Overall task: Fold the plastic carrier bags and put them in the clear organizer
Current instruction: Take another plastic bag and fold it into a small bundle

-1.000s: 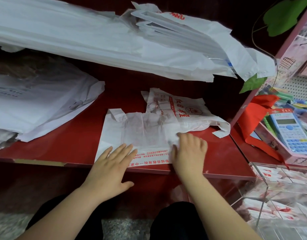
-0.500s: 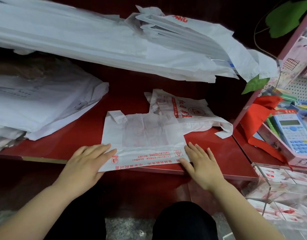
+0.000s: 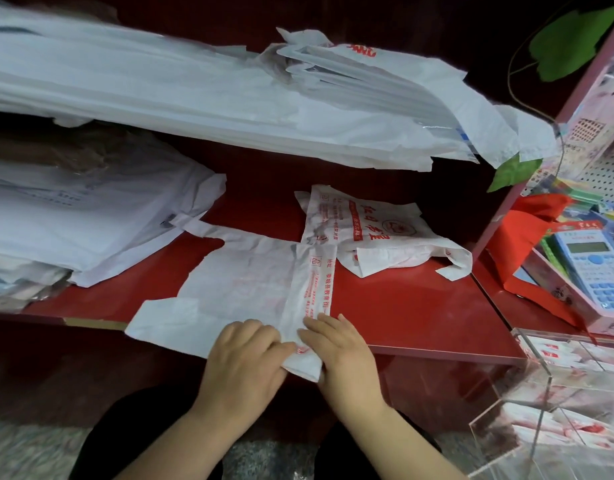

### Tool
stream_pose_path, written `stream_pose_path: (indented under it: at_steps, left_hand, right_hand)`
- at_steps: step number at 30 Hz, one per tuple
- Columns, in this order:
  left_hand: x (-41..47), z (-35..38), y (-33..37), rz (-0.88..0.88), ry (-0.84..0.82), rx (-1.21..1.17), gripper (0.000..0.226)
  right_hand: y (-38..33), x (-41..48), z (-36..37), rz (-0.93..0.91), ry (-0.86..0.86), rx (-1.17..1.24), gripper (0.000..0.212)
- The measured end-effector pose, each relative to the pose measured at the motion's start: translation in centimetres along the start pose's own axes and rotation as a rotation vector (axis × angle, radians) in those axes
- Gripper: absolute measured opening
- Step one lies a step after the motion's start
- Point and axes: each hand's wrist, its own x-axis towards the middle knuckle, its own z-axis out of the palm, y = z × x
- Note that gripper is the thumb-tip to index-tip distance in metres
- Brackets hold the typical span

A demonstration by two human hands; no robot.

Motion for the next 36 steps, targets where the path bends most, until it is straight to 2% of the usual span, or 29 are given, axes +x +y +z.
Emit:
stream_pose_path:
  at_steps: [1,3,5,9,11,14,15,16,18,19,21,23,24,26,28,31,34,36]
  left_hand:
    - [0.0,0.2,0.2,0.003,-0.003,-0.014,0.019]
    - [0.0,0.6,0.0,-0.009,-0.061,-0.046,0.044]
    - [0.0,0.3,-0.7,-0.026,-0.113,-0.043,0.055]
    - [-0.2,-1.6,-3.4,-0.021,-0.149,0.006,0.04]
    - [0.0,-3.2,-5.2,-0.07,-0.154,0.031,0.016]
    - [0.3,-5.6,-8.2,-0.216,-0.243,0.076,0.024]
    - [0.5,-6.4,-8.9,-0.276,-0.263,0.046,0.019]
    - [1.0,-7.3,-9.4,-0.385,-0.293,-0.049,0.021]
    - [2.0,-8.1,-10.1,-0.675,-0.328,-0.389,0.03]
    - [2.4,-8.4,-10.4,-0.796,-0.33,-0.573,0.03]
    - [2.8,-8.5,-11.3,-0.915,-0.313,-0.859,0.019]
    - [3.1,-8.1,-11.6,-1.019,-0.264,-1.15,0.038]
    - [3.3,-7.6,-11.5,-1.069,-0.196,-1.278,0.035]
    - [4.0,-6.6,-10.8,-1.171,-0.075,-1.375,0.011]
    - [4.9,-5.5,-10.1,-1.291,0.019,-1.304,0.012]
    - [5.3,-4.1,-9.6,-1.423,0.091,-1.078,0.012]
    - [4.9,-3.3,-9.4,-1.398,0.126,-0.89,0.019]
    - [4.7,-3.3,-9.4,-1.359,0.156,-0.735,0.014]
  right_hand:
    - [0.7,-0.3,-0.2,-0.011,0.008,0.03,0.017]
    - [1.9,-0.8,-1.0,-0.004,-0.007,0.102,0.022]
    - [3.0,-1.0,-2.3,0.02,-0.015,0.151,0.014]
    - [4.6,-1.1,-4.7,0.11,-0.062,0.221,0.028]
    - [5.1,-1.0,-5.4,0.132,-0.088,0.243,0.03]
    - [5.3,-0.9,-6.2,0.21,-0.109,0.326,0.022]
    - [5.3,-0.8,-6.4,0.267,-0.113,0.353,0.028]
    - [5.2,-0.7,-6.7,0.34,-0.118,0.384,0.03]
    - [5.4,-0.2,-6.8,0.48,-0.155,0.433,0.019]
    - [5.6,0.2,-6.7,0.531,-0.184,0.439,0.028]
    - [5.8,1.4,-6.6,0.625,-0.238,0.466,0.039]
    - [6.1,2.6,-6.6,0.704,-0.26,0.521,0.035]
    - [6.2,3.3,-6.4,0.744,-0.265,0.533,0.033]
    - [6.4,4.3,-6.0,0.802,-0.3,0.474,0.033]
    - [6.4,5.0,-5.5,0.849,-0.322,0.372,0.039]
    - [5.9,5.6,-5.0,0.91,-0.324,0.233,0.046]
    - [5.2,5.4,-4.9,0.911,-0.285,0.177,0.049]
    - [5.0,5.1,-4.8,0.908,-0.254,0.181,0.048]
